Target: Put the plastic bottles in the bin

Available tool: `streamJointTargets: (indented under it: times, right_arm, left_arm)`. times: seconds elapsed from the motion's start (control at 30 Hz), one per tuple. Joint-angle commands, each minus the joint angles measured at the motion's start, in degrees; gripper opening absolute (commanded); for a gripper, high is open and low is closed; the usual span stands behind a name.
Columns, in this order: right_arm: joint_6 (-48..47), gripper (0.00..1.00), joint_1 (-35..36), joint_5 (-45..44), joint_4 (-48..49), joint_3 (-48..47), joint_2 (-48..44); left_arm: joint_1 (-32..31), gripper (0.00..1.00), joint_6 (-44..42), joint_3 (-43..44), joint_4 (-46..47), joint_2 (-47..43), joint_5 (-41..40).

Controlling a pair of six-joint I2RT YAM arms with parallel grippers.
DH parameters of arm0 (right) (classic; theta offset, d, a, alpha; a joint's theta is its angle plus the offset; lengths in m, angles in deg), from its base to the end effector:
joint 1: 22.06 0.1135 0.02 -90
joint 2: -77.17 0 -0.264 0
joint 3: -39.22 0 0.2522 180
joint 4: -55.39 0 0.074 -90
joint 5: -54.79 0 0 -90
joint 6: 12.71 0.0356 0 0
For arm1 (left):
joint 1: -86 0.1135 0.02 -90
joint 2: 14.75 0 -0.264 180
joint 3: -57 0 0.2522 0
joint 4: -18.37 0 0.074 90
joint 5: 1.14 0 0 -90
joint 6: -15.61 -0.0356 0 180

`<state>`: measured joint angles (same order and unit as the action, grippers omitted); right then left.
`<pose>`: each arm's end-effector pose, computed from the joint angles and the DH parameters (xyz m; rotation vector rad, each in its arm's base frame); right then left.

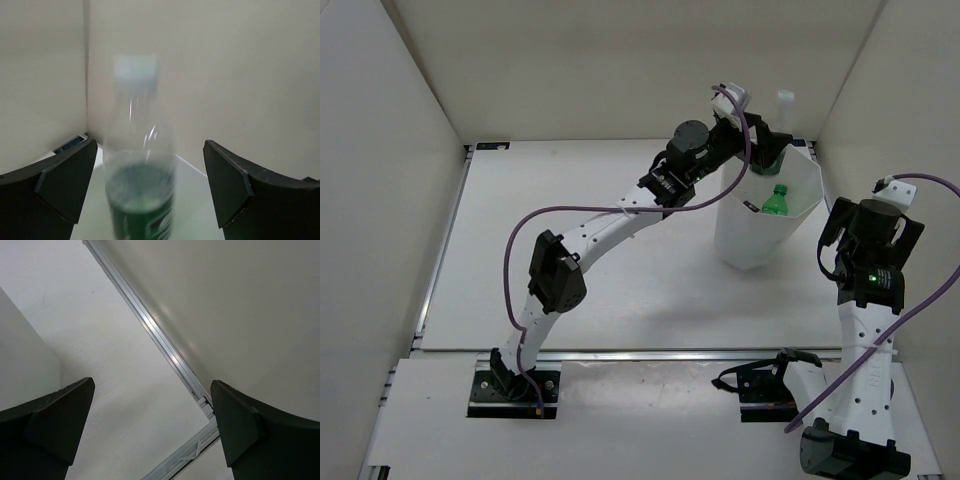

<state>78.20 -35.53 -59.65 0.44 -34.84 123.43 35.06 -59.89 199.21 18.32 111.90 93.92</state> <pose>0.1475 -0.0505 0.3733 0.5202 1.9791 -0.5723 0.3290 -0.4104 0.4222 0.5044 1.2774 -1.0258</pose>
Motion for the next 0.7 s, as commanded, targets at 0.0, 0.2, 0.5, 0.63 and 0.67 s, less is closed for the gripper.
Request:
streamJointTargets:
  times: [0.0,0.2,0.5,0.63,0.67]
  right_arm:
    - [0.67,0.99,0.38,-1.92,1.02,-1.49,-0.03]
    - [0.68,1.0,1.69,0.88,-1.86,-5.53,0.94]
    - [4.02,0.99,-0.93,13.17,-14.97,-12.05,5.86]
    - [5.86,0.99,-3.05,16.28,-16.38,-11.51,6.3]
    - [6.3,0.99,-2.96,15.32,-16.9,-11.86,6.3]
  left_arm:
    - [0.31,0.99,2.8,2.52,-1.75,-4.04,-1.28]
    - [0.66,0.99,-1.48,2.78,-8.69,-12.28,-4.96]
    - [13.82,0.99,2.89,-26.5,-43.65,-41.46,-18.41]
    - [32.95,0.98,15.63,-56.15,-46.5,-62.28,-8.68]
    - [36.4,0.99,16.86,-64.29,-47.02,-67.8,-8.4]
